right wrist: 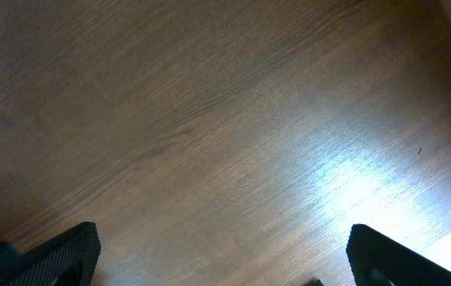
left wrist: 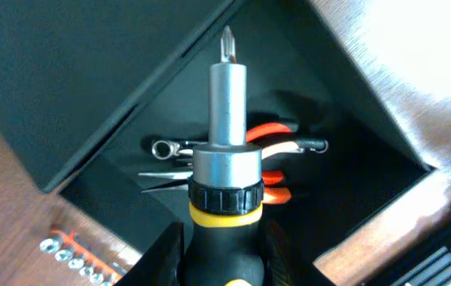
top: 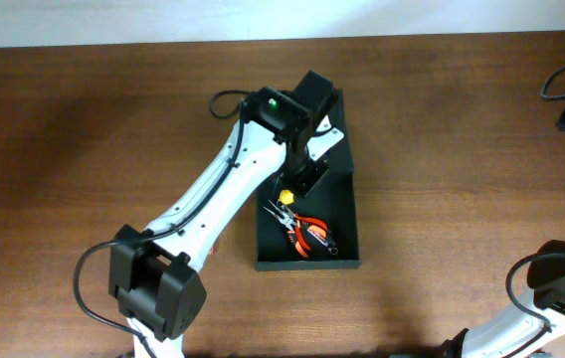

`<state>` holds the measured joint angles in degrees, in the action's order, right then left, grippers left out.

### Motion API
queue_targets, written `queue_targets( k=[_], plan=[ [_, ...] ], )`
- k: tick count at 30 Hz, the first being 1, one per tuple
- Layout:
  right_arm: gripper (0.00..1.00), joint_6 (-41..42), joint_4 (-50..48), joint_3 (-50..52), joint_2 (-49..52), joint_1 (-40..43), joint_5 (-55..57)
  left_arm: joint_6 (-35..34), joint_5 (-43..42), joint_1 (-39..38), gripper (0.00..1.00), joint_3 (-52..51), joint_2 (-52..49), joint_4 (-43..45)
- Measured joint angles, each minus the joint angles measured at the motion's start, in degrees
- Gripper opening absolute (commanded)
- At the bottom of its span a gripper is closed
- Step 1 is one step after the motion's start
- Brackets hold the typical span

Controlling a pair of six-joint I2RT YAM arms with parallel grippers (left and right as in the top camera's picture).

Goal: Pack container
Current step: 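Carry the screwdriver with the left gripper over the box and lower it, then open the left gripper and raise it out of the box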

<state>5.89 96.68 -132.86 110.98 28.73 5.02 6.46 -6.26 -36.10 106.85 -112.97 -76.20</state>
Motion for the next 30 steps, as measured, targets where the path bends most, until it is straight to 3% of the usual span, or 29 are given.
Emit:
queue_targets(
  k=[10, 19, 22, 23, 24, 25, 30],
  plan=[
    [0.99, -0.02, 0.00, 0.00, 0.00, 0.00, 0.00, 0.00, -2.69, 0.00, 0.11, -11.41, -0.02, 6.16],
    [0.99, -0.02, 0.00, 0.00, 0.00, 0.00, -0.02, -0.02, -4.31, 0.00, 0.19, -20.55, -0.04, 12.24],
    [0.99, -0.04, 0.00, 0.00, 0.00, 0.00, -0.02, 0.00, -4.52, 0.00, 0.34, -22.62, -0.07, 12.52],
    [0.99, -0.04, 0.00, 0.00, 0.00, 0.00, -0.02, -0.02, -4.59, 0.00, 0.45, -22.88, -0.07, 12.68],
    [0.99, -0.02, 0.00, 0.00, 0.00, 0.00, -0.02, 0.02, -4.72, 0.00, 0.65, -22.97, -0.07, 12.87],
    [0.99, -0.04, 0.02, 0.00, 0.00, 0.00, 0.00, 0.11, -4.79, 0.00, 0.75, -22.97, -0.07, 13.09],
    [0.99, -0.02, 0.00, 0.00, 0.00, 0.00, -0.02, 0.24, -5.16, 0.00, 0.99, -22.97, -0.07, 15.65]
  ],
)
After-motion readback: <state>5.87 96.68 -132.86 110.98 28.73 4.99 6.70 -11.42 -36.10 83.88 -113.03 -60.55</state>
